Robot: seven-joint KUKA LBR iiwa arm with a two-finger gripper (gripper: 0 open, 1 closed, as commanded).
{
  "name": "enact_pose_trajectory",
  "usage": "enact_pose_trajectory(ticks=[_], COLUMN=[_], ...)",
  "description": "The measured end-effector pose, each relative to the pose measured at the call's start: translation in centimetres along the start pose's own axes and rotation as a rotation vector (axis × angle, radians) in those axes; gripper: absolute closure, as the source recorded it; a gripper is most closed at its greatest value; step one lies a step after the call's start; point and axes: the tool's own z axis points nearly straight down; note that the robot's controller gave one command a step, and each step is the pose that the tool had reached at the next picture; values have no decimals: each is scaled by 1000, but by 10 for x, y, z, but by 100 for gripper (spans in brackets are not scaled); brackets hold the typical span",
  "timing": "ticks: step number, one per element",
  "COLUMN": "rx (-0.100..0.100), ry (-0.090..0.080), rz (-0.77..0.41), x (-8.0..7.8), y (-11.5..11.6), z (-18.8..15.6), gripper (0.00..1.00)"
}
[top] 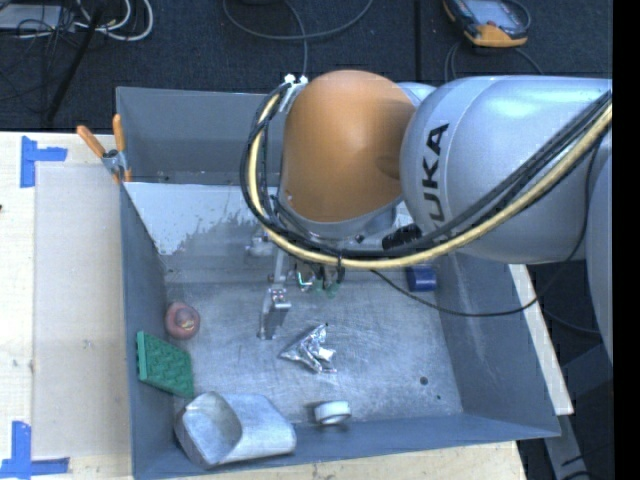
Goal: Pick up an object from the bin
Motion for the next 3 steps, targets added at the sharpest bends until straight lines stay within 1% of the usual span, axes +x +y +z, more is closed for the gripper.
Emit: enact_pose_trajectory(ticks=[1,2,3], rx=[1,-1,-2], ry=[-1,-9,-9], rz=[-232,-255,-254], x=[-13,10,9], y=[-58,-103,-101], z=[114,166,163], gripper=[0,0,100])
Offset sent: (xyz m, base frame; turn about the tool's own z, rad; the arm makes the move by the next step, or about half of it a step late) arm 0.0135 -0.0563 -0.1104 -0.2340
